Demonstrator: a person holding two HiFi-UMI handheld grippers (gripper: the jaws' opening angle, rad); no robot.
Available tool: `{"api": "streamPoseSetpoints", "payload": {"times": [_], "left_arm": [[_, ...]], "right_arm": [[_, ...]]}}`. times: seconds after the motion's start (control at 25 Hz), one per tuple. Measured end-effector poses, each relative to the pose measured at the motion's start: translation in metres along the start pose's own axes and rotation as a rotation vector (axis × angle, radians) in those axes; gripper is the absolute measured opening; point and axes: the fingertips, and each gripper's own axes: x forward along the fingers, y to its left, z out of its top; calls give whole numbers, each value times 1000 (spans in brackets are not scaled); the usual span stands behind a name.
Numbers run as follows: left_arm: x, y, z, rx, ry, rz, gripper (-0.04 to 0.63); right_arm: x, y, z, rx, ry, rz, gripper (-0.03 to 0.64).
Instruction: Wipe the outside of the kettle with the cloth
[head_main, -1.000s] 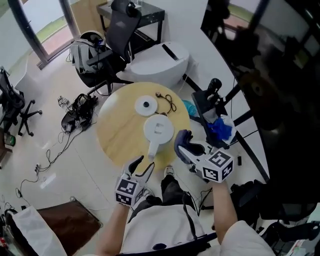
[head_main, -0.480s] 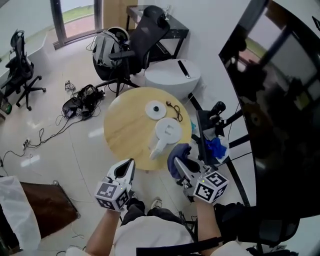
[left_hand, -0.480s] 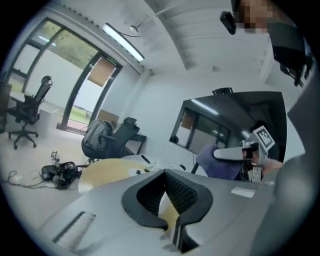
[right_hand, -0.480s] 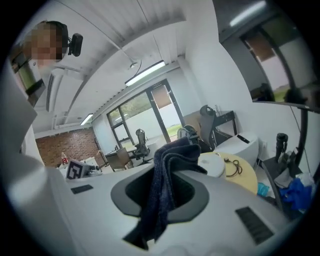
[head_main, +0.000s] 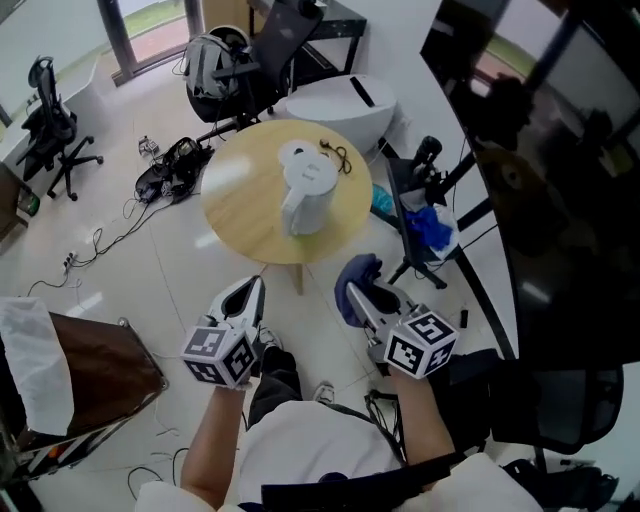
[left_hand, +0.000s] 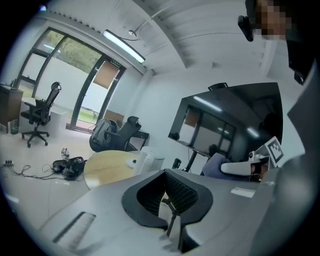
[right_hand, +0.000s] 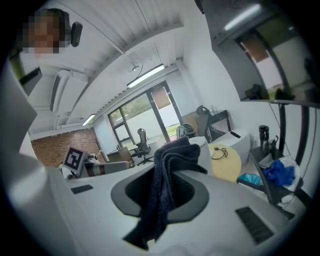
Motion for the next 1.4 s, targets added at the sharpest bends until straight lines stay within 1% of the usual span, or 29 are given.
{"api": "streamPoseSetpoints", "payload": {"times": [0.08,0.24,0.4,0.52,0.68,0.8,0.92,1.08,1.2,1.4], "left_arm": [[-14,-25,-6,-12,-14,3,0],[-53,-57,-22,11,1,39,0],[-94,-75,-34,28,17,76,0],[-115,-80,-39,28,23,86,0],[-135,-87,-43,33,15,41,0],[-154,-81,-46,38,19,16,0],[-178,-67,-43,42,16,10,0],[-198,-48,-41,11,12,-12,0],[-206,-46,-43,26,21,-47,0],[-211,-59,-51,69,47,-119,0]], "right_arm": [[-30,-4,-16,-11,-4,-12,65],[-70,2,-52,34,-22,-1,64],[-89,30,-68,77,-49,41,64],[-99,51,-71,77,-62,31,64],[-104,76,-67,114,-117,15,64],[-98,107,-68,116,-125,15,64],[-88,152,-74,76,-105,22,64],[-81,196,-83,28,-83,-6,64],[-88,207,-87,-17,-77,-74,64],[-103,208,-93,-18,-88,-146,66]]}}
